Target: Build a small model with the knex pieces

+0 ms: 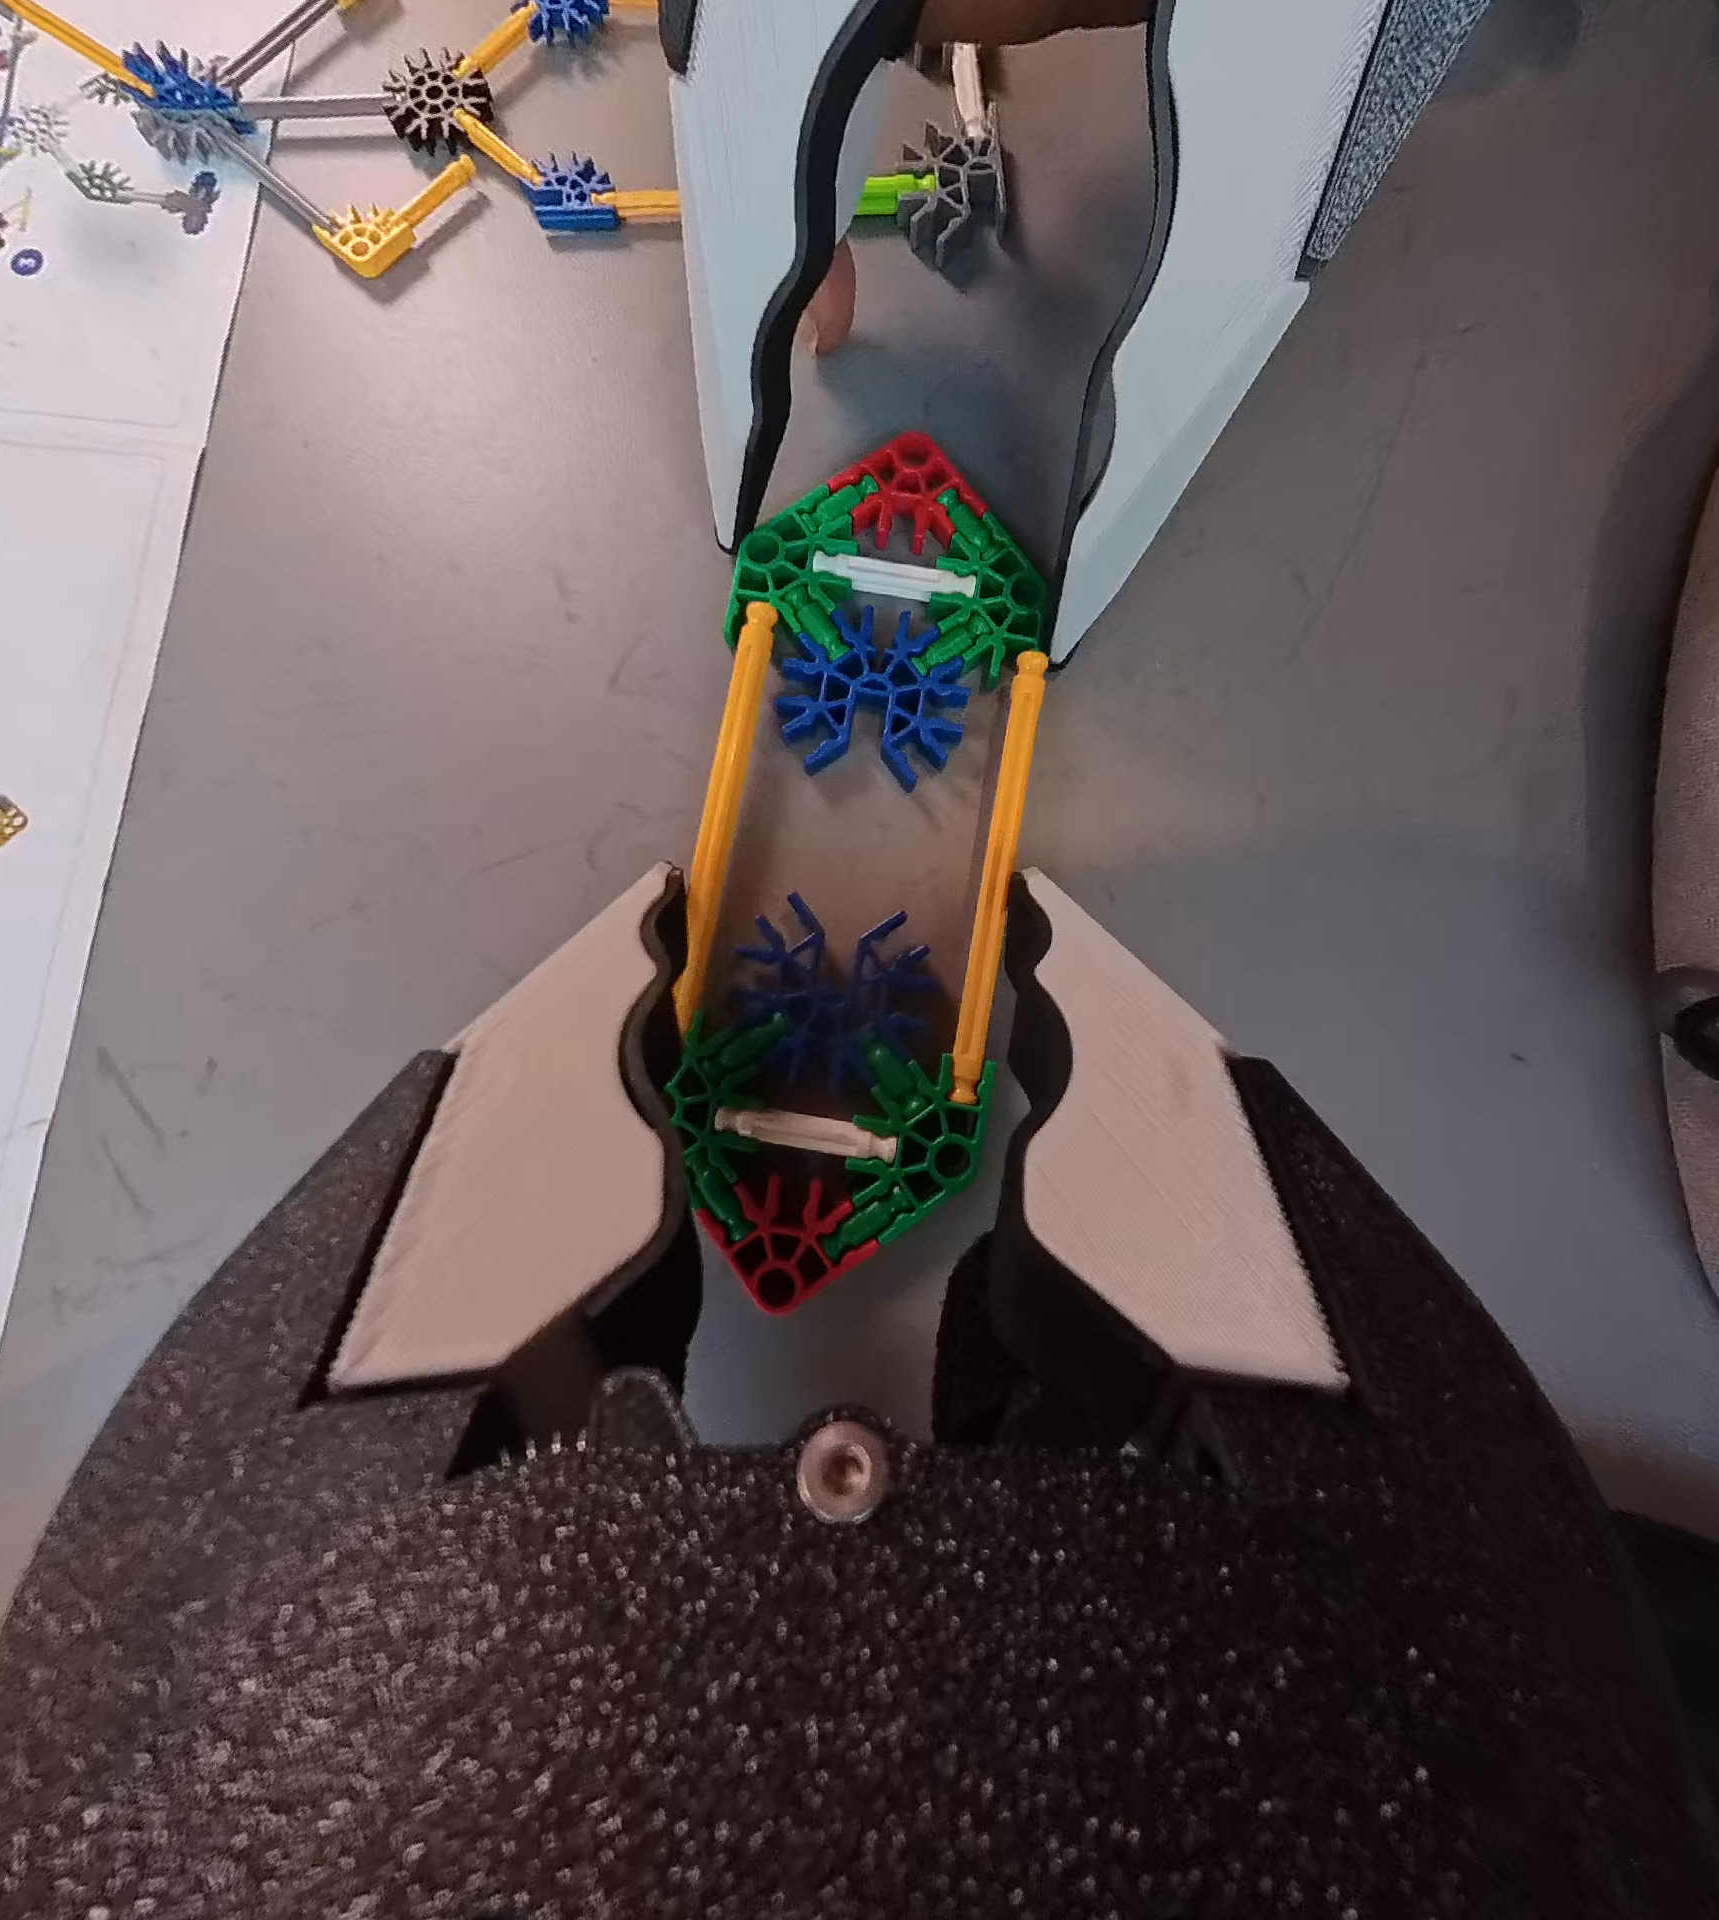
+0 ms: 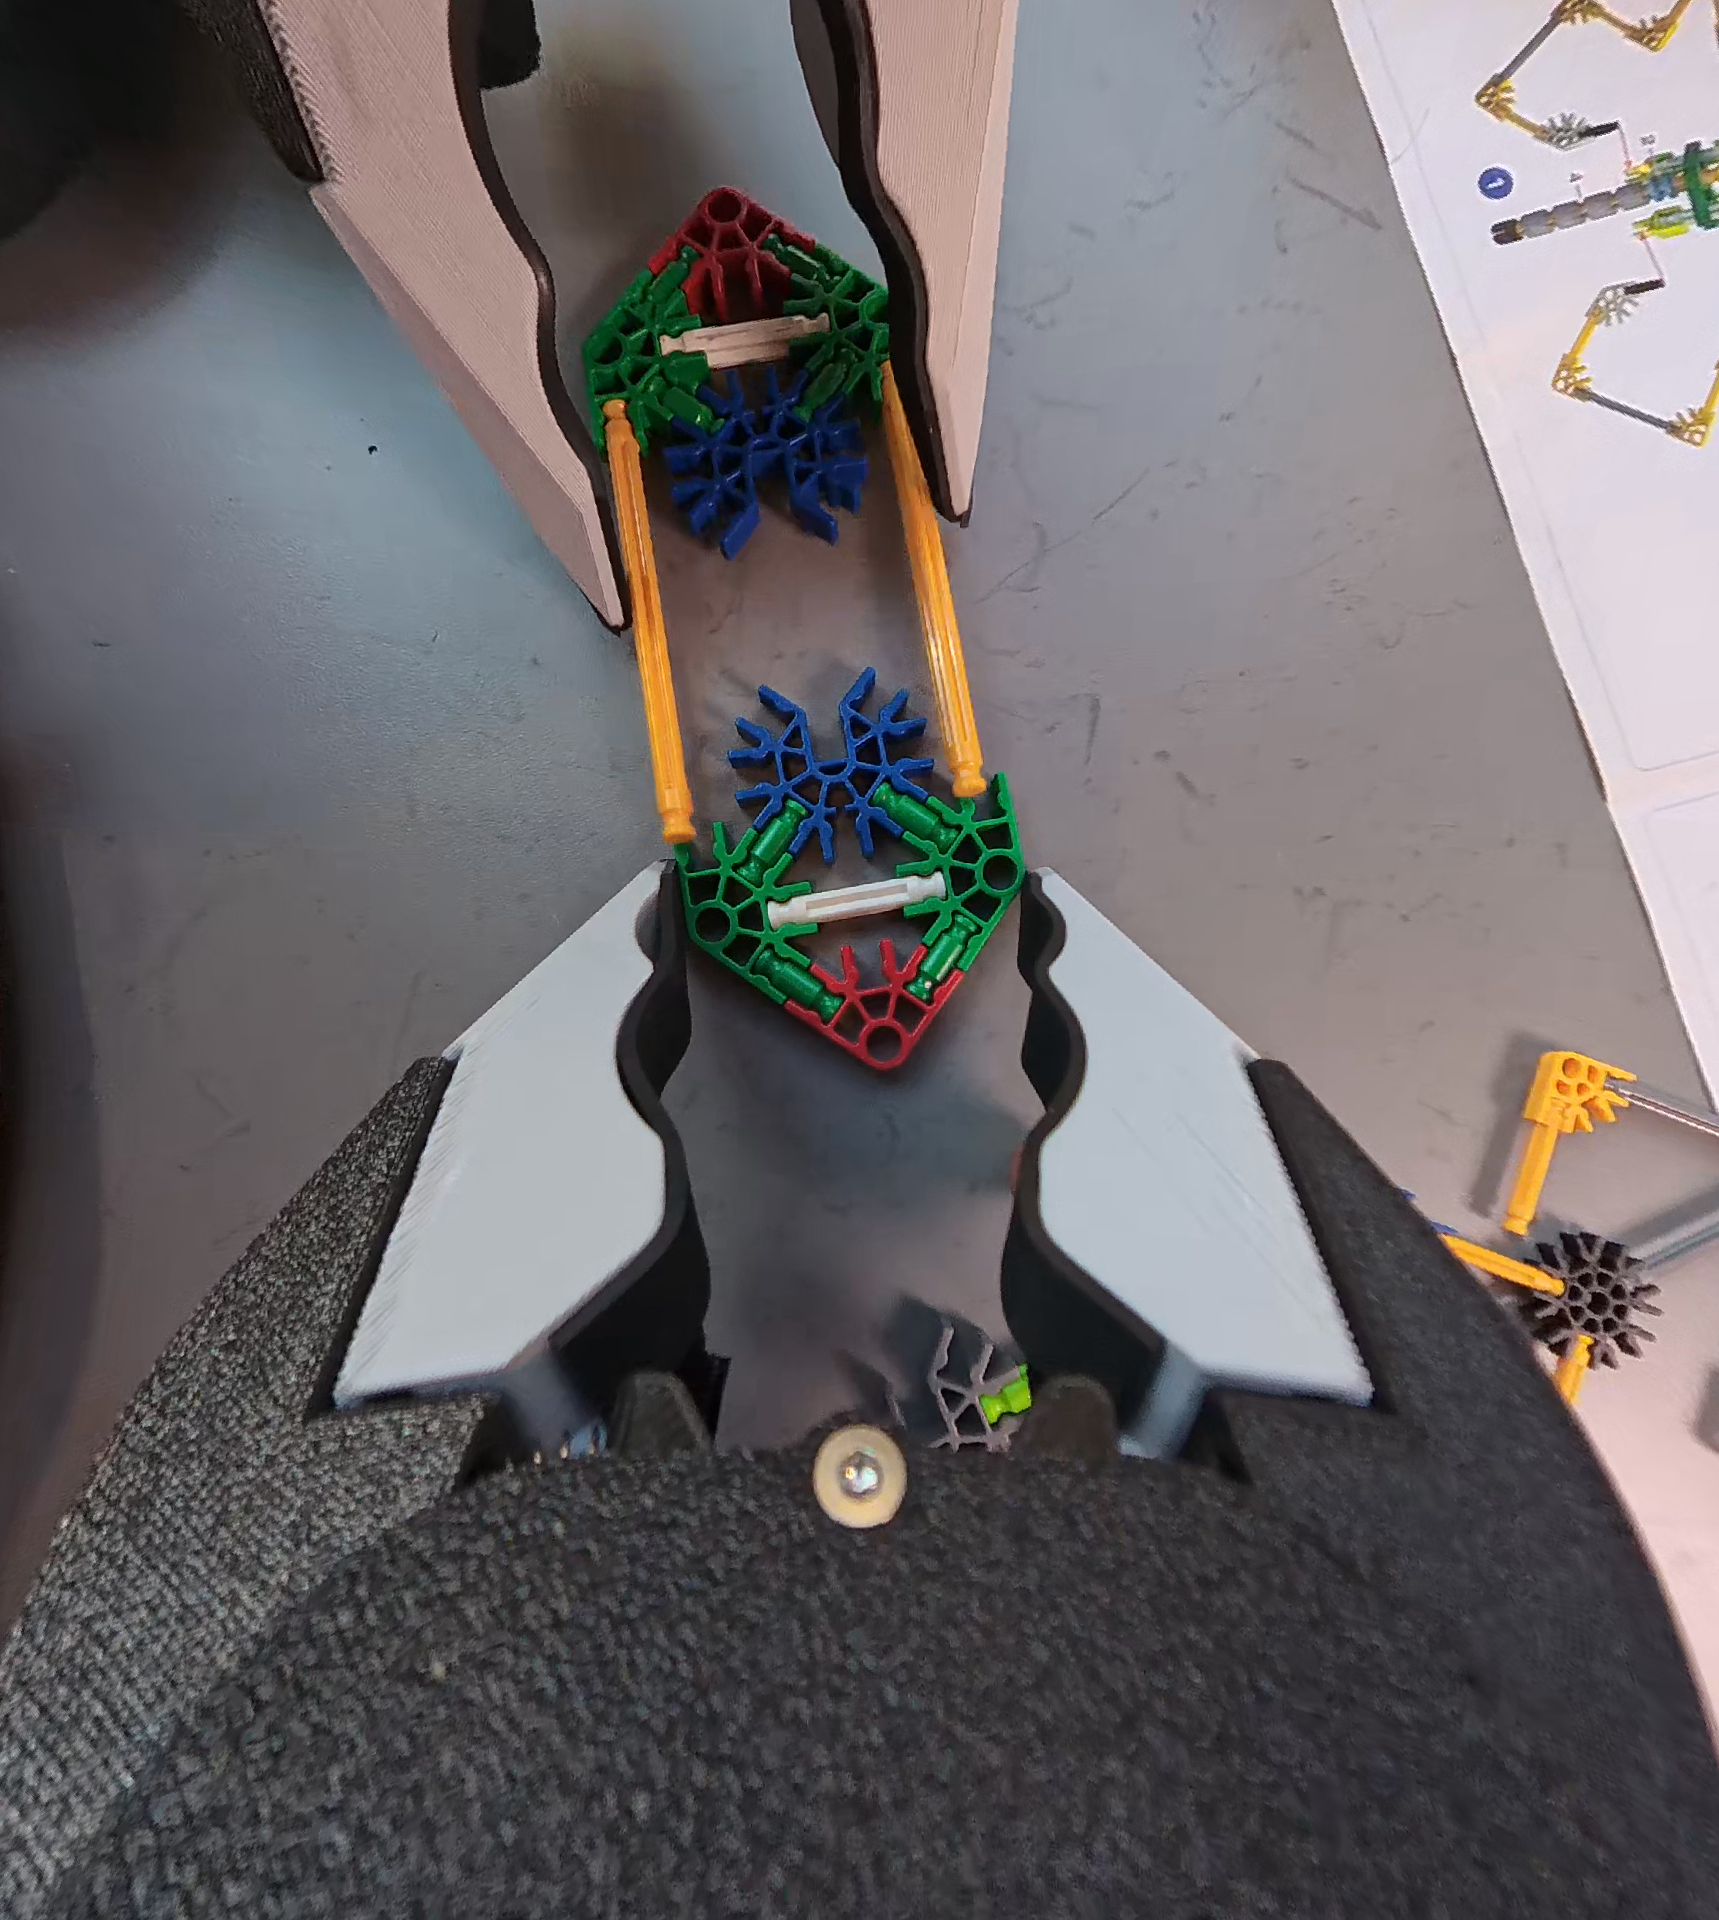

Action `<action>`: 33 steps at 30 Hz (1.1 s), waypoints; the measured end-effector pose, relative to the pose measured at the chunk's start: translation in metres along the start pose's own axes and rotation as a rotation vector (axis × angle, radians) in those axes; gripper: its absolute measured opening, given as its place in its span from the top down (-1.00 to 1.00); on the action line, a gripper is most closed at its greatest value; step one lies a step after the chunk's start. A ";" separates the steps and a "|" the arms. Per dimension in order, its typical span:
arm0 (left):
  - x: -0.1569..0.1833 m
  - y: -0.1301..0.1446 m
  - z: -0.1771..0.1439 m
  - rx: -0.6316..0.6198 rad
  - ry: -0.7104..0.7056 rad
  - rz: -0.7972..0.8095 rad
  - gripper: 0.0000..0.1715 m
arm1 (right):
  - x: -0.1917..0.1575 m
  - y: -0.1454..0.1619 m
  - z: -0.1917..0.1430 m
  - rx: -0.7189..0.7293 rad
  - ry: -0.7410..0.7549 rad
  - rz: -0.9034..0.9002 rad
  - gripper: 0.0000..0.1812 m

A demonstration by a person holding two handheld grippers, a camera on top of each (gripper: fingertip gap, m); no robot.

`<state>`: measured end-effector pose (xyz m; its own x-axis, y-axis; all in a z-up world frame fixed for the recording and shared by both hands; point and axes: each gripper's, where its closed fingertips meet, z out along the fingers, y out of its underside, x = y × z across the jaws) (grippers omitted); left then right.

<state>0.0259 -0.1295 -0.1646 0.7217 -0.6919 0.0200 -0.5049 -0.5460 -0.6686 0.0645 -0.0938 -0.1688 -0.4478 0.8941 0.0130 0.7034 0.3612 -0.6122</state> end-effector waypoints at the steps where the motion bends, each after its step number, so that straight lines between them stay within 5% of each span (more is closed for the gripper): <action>1: 0.000 -0.001 0.000 0.002 0.001 -0.001 0.28 | 0.000 0.000 0.000 0.000 0.000 -0.001 0.30; 33: -0.001 0.001 0.004 0.003 -0.002 0.002 0.26 | 0.000 -0.001 0.000 0.023 0.000 -0.024 0.30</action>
<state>0.0259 -0.1277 -0.1683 0.7215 -0.6922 0.0169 -0.5053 -0.5429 -0.6708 0.0643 -0.0941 -0.1683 -0.4641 0.8853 0.0276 0.6799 0.3761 -0.6295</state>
